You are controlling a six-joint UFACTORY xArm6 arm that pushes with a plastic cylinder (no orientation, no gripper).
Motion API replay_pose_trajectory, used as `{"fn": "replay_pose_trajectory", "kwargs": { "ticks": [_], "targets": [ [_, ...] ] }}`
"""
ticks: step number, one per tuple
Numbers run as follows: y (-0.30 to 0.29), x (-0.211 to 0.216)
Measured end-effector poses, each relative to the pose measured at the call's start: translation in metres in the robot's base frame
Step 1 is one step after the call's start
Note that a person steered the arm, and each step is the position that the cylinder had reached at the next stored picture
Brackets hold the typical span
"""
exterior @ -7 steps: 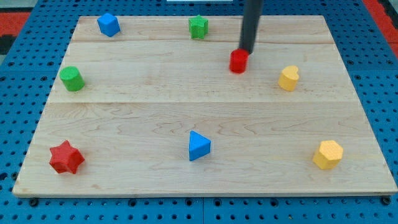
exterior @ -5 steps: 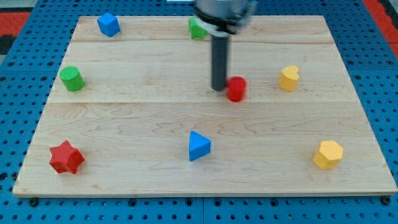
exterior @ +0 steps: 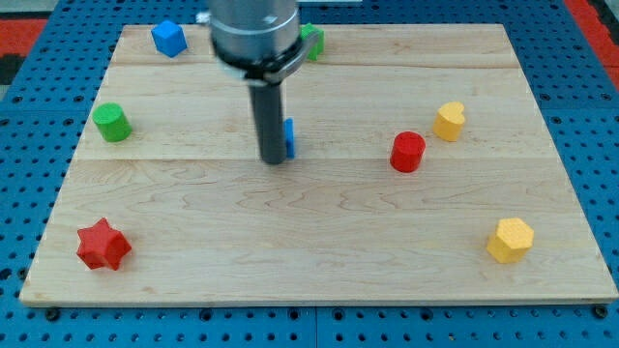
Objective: Move the triangle parallel to the right of the green star
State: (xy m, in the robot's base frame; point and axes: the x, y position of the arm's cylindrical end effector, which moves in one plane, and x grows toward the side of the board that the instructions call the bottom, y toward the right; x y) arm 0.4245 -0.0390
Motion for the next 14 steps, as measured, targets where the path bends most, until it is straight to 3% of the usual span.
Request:
{"fn": "replay_pose_trajectory", "kwargs": {
  "ticks": [1,2,4,6,7,8,12,14],
  "targets": [
    [0.0,-0.064],
    [0.029,-0.101],
    [0.046,-0.078],
    [0.112,-0.064],
    [0.127,-0.031],
    [0.138,-0.041],
    [0.184,-0.161],
    [0.217,-0.164]
  ]
}}
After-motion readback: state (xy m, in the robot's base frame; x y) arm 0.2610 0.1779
